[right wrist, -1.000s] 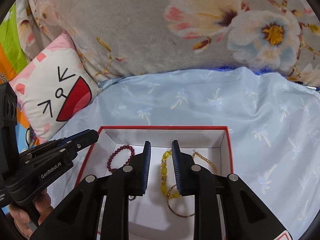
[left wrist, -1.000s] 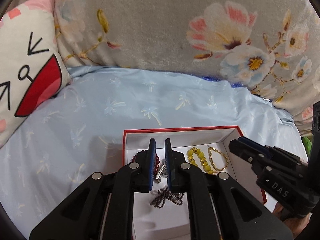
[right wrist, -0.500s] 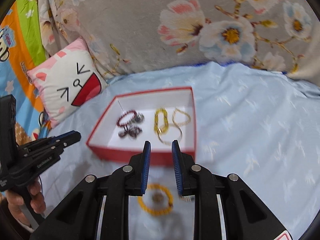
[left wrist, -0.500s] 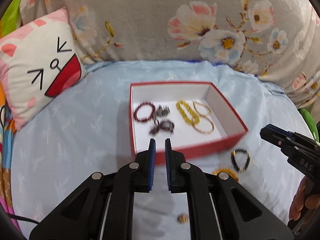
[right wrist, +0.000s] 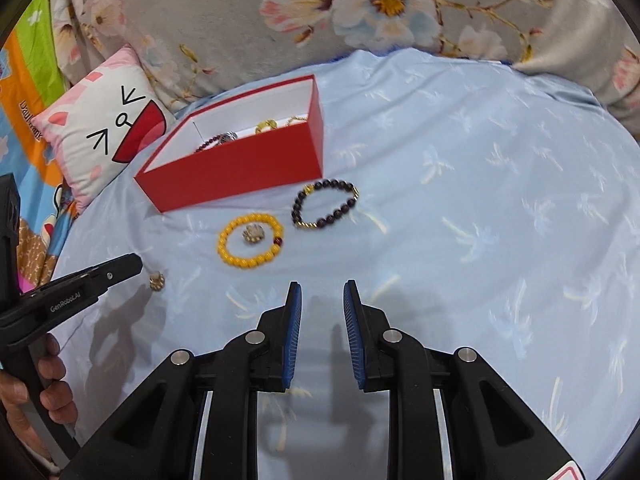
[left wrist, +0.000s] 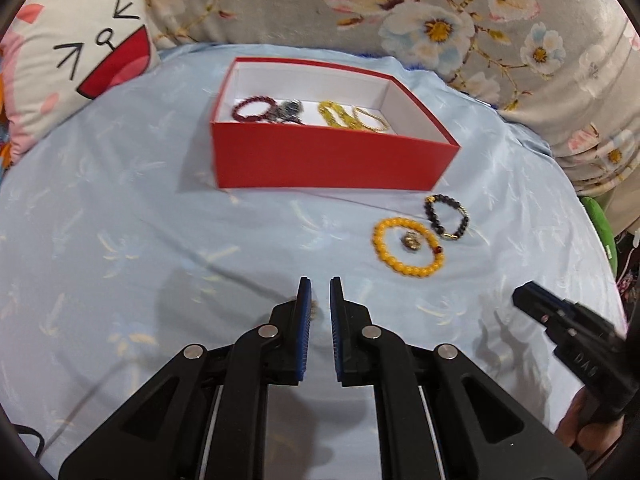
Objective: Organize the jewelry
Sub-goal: 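Withdraw both grippers from the box toward the amber and black bracelets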
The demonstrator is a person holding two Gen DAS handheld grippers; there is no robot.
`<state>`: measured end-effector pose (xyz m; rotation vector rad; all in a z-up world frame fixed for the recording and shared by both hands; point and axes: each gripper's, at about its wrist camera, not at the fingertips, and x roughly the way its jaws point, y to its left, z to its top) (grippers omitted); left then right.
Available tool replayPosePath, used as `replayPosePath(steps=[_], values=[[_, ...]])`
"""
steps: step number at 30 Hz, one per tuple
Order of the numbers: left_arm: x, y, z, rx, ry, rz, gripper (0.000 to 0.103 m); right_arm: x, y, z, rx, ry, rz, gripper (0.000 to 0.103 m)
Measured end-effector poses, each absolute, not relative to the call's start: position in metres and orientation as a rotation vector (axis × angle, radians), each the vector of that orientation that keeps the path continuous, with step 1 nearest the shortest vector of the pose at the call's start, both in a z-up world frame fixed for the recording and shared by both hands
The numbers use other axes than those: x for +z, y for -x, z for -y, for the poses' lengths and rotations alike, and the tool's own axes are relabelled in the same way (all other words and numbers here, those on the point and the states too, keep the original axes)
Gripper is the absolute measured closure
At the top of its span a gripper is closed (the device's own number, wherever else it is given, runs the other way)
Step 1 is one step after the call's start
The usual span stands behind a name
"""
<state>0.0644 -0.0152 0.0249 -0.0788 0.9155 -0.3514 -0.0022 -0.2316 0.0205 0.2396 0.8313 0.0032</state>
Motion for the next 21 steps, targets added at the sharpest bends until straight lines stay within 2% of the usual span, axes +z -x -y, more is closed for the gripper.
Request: replayPosePath(steps=[12,16,21], values=[[0.002,-0.100,0.080,-0.406,0.044,-0.958,0.094,0.015,-0.003,0.242,0.006,-0.257,-0.830,0.081],[-0.002,-0.104,0.085,-0.402,0.026,-0.954,0.093,0.014,-0.007,0.246,0.004,-0.261,-0.830,0.081],[-0.003,-0.103,0.084,-0.403,0.013,-0.937,0.096,0.011,-0.017,0.250,0.003,-0.267,-0.835,0.081]])
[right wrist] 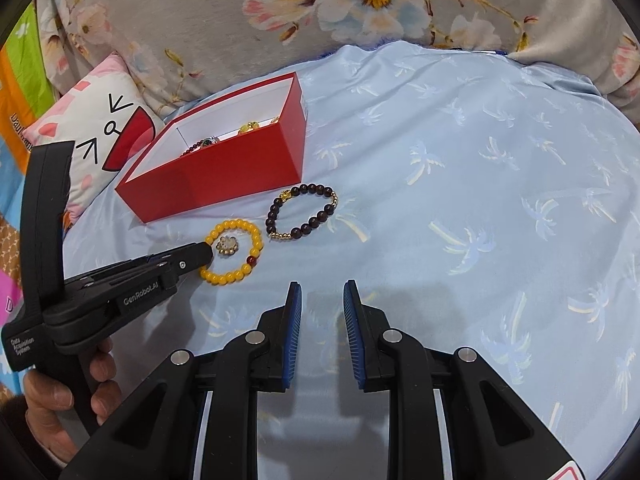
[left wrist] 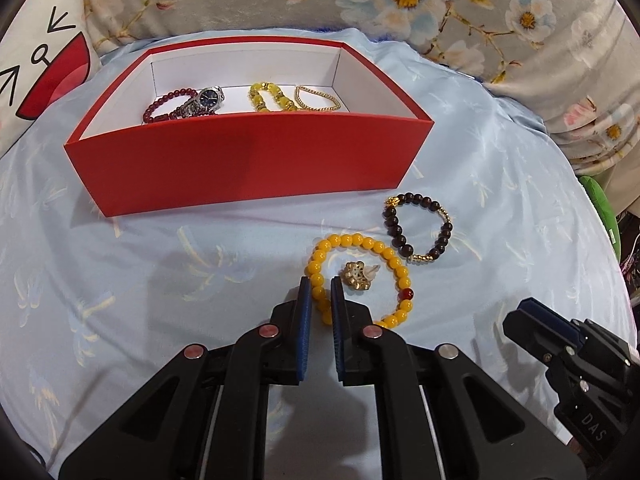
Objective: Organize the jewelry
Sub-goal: 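Grasp the amber bead bracelet with the left gripper while the right gripper grasps the black bead bracelet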
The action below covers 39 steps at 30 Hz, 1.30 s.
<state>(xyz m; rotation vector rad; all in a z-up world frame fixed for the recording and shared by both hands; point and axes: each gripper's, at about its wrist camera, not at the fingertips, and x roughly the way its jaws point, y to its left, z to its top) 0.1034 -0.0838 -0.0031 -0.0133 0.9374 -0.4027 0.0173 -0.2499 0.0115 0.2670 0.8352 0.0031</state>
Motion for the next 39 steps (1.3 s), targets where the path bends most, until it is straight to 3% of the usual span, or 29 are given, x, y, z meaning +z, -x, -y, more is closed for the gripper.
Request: replayPosePath(steps=[30,32,34,39], values=[[-0.003,-0.092,0.037,-0.347,0.051,-0.932,0.096,-0.005,-0.114,0.244,-0.038,-0.167,-0.864,0.081],[-0.003,-0.092,0.037,-0.349,0.052,-0.931,0.096,-0.005,-0.116,0.240,-0.045,-0.143,-0.862,0.082],[-0.003,-0.092,0.037,-0.352,0.058,-0.933,0.096,-0.005,-0.116,0.239,-0.045,-0.138,-0.862,0.092],[-0.001,-0.089,0.037,-0.362,0.066,-0.936,0.096,-0.004,-0.114,0.241,-0.026,-0.175,-0.863,0.095]])
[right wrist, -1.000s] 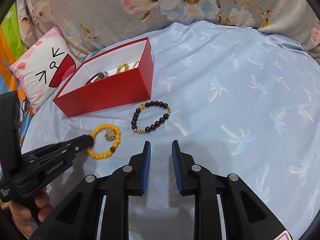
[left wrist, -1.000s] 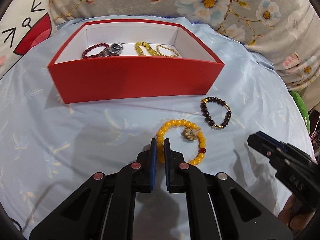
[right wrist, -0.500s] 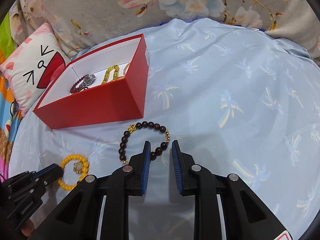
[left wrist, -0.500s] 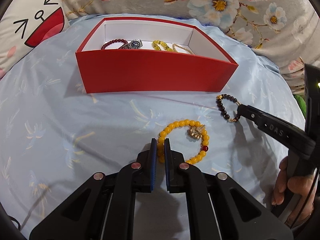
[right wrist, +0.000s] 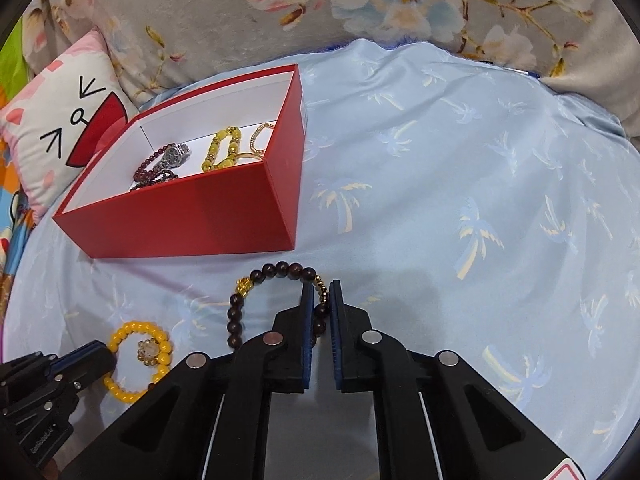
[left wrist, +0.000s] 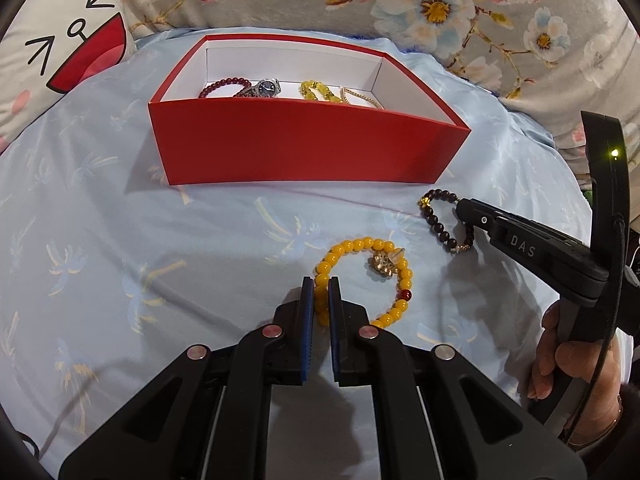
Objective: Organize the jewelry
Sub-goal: 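Grasp the amber bead bracelet with the left gripper while the right gripper grasps the black bead bracelet, then lift both bracelets and carry them toward the red box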
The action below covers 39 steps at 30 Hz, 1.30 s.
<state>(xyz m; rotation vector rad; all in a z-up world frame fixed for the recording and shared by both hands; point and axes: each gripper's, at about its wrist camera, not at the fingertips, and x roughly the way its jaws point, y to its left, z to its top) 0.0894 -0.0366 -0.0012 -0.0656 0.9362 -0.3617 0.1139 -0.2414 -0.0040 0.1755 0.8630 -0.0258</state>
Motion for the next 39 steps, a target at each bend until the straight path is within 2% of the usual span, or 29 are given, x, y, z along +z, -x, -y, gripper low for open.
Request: replayPosePath(steps=[24,39], values=[[0.035,-0.029,0.035,-0.493,0.118,-0.905,0.096,0.028,-0.025,0.212,0.065,-0.241,-0.799,0.095],[-0.005,0.027,0.013,-0.455,0.017,-0.991,0.096,-0.010,0.043,0.200,0.090,-0.265,-0.914,0.095]])
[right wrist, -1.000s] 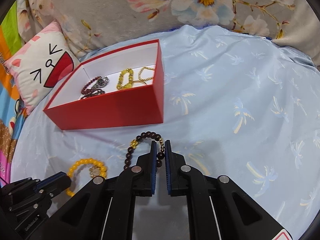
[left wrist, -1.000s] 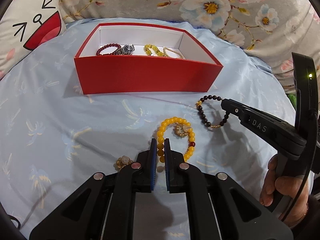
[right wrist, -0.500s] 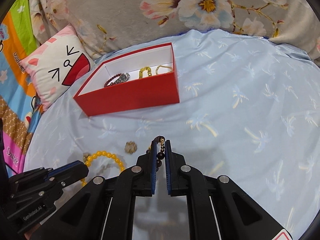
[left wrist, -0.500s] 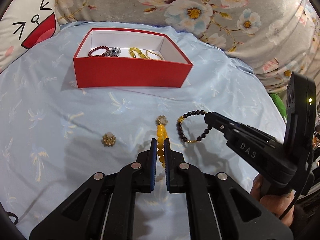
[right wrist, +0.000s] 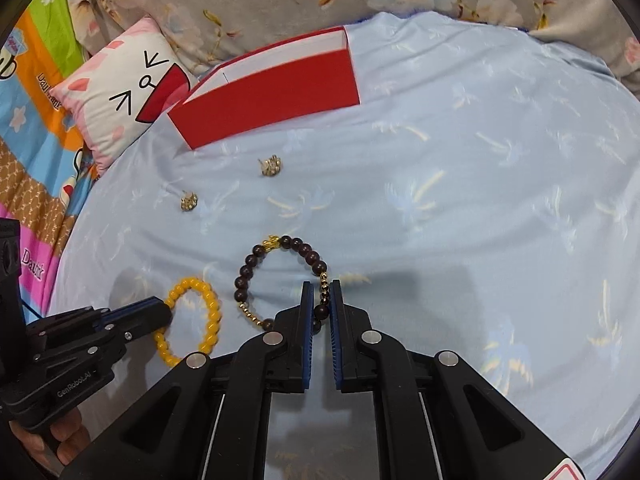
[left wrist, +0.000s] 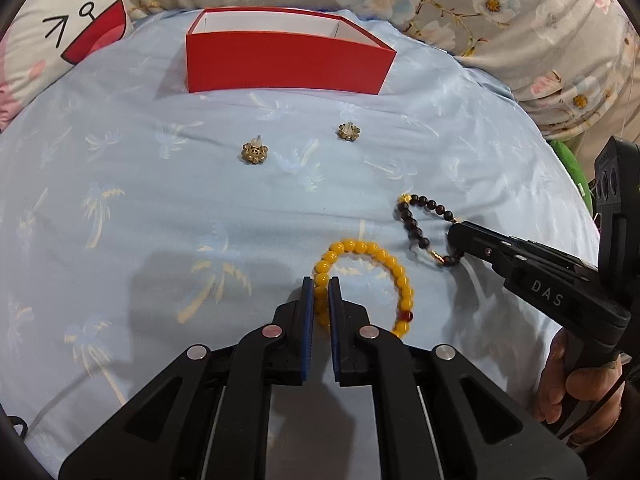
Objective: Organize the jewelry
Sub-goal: 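Lift both bracelets and carry them toward the red box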
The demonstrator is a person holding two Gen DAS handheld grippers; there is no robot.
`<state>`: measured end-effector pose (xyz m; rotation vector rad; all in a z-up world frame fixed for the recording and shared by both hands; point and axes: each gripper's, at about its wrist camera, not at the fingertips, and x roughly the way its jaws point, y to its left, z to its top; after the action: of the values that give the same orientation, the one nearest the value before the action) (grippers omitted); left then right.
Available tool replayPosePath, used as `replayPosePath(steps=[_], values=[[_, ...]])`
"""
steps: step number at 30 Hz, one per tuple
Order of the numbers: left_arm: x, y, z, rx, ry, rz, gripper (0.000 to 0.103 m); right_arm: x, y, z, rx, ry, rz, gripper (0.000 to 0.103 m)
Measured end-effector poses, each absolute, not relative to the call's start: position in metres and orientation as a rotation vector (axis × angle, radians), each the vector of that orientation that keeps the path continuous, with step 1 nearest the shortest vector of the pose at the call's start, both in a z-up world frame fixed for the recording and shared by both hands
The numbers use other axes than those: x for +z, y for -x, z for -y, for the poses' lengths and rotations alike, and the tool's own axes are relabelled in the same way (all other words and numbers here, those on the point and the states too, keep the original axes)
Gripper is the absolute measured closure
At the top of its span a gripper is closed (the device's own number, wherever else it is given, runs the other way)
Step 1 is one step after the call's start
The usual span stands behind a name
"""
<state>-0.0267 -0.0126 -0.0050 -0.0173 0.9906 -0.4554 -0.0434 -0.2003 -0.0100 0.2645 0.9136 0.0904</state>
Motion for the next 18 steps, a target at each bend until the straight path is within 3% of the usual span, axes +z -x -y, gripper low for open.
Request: replayPosePath(steps=[2,6,9,13,17,18], values=[[-0.004,0.027,0.017,-0.450,-0.001,-0.981,0.093,-0.009,0.042,0.199,0.086,-0.257,-0.920,0.094],[-0.003,0.027,0.026,-0.461,-0.019,-0.958,0.076,-0.008,0.039,0.196,0.072,-0.229,-0.918,0.087],[-0.004,0.030,0.035,-0.447,-0.072,-0.921,0.074,-0.009,0.039,0.192,0.062,-0.199,-0.908,0.087],[-0.005,0.035,0.042,-0.433,-0.126,-0.876,0.075,-0.009,0.040,0.190,0.048,-0.175,-0.900,0.089],[-0.006,0.036,0.040,-0.426,-0.146,-0.861,0.096,-0.009,0.040,0.192,0.047,-0.185,-0.903,0.094],[-0.006,0.035,0.039,-0.432,-0.136,-0.867,0.096,-0.008,0.041,0.193,0.050,-0.192,-0.905,0.095]])
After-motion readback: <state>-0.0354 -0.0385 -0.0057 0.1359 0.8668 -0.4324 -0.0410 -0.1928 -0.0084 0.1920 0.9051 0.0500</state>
